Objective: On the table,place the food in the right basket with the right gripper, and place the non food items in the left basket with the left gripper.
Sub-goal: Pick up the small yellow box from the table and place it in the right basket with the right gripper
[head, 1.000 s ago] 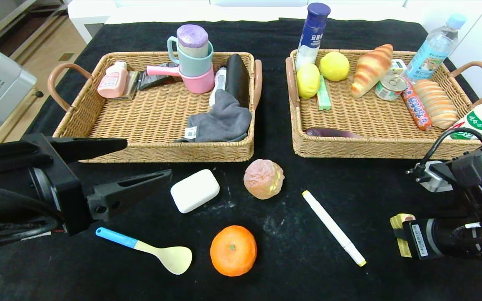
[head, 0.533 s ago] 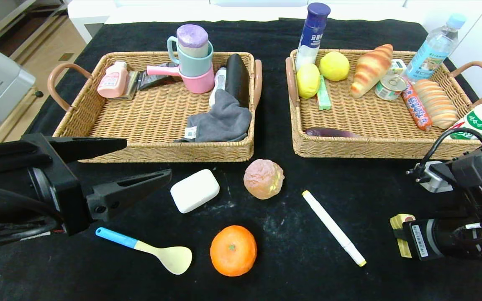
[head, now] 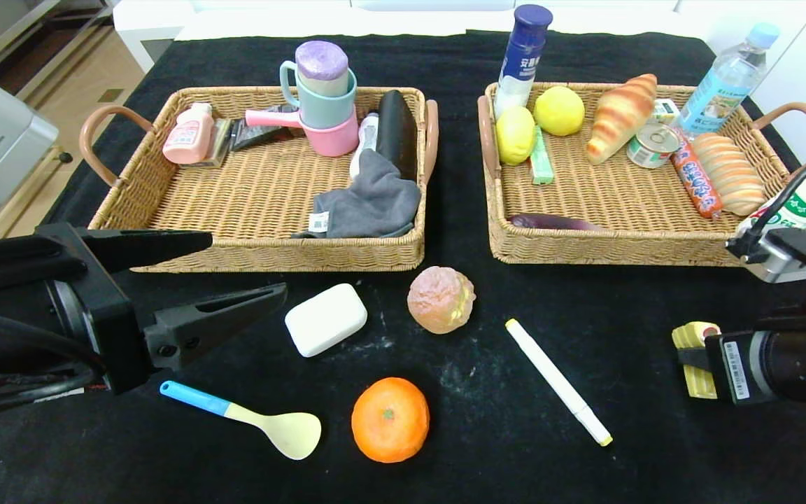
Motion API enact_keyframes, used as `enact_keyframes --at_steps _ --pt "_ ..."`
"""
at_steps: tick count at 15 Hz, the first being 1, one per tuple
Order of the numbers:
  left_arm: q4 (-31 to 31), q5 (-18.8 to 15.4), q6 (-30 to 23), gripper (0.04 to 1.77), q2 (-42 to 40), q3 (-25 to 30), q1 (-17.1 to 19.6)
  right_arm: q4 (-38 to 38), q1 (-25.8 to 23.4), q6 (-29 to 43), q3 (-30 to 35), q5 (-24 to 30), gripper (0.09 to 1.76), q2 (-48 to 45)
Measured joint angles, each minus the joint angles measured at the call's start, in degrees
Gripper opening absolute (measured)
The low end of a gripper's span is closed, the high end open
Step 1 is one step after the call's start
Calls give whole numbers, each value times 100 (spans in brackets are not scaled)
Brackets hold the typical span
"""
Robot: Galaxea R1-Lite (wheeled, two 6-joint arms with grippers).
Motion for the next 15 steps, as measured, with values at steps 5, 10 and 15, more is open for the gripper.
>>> enact_keyframes --at_steps 5,10,15 --pt "0 -12 0 172 -20 0 2 380 -226 -413 -1014 -13 37 -91" --pt "1 -30 0 172 -21 0 0 402 -490 -702 -1755 -16 37 129" --pt "0 -28 9 172 -21 0 -2 380 -639 -756 -2460 -13 37 538"
